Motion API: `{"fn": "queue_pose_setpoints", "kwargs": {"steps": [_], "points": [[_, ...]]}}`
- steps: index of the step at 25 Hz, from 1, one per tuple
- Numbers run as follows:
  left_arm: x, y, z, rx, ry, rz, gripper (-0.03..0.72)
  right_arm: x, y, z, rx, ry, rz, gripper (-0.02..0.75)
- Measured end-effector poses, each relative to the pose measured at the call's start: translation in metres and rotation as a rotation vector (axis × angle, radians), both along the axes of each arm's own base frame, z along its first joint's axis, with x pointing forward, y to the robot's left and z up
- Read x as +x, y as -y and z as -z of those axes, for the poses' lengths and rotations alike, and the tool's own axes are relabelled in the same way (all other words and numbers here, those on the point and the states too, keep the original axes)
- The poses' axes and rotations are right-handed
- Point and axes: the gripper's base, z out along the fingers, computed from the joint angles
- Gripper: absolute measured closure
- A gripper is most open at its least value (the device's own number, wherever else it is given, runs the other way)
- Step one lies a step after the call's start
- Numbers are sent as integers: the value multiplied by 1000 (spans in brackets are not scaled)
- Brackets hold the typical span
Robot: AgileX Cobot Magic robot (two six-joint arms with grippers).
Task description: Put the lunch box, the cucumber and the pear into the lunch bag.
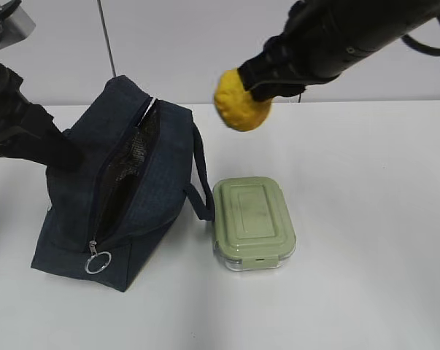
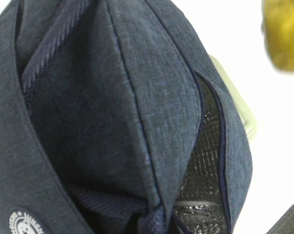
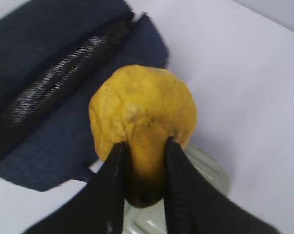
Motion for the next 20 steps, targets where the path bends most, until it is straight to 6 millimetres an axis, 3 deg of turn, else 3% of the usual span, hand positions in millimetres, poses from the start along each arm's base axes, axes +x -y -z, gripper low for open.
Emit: {"fn": "queue_pose_setpoints", "kwargs": {"steps": [4, 10, 20], "points": [[0, 0, 0, 0, 1, 0, 675, -13, -30, 0, 94, 9, -192, 595], [0, 0, 1, 0, -1, -1, 675, -21, -58, 8, 139, 10, -312, 597], [2, 0, 3, 2, -9, -1, 675, -2, -78, 67, 72, -125, -340, 597]]}}
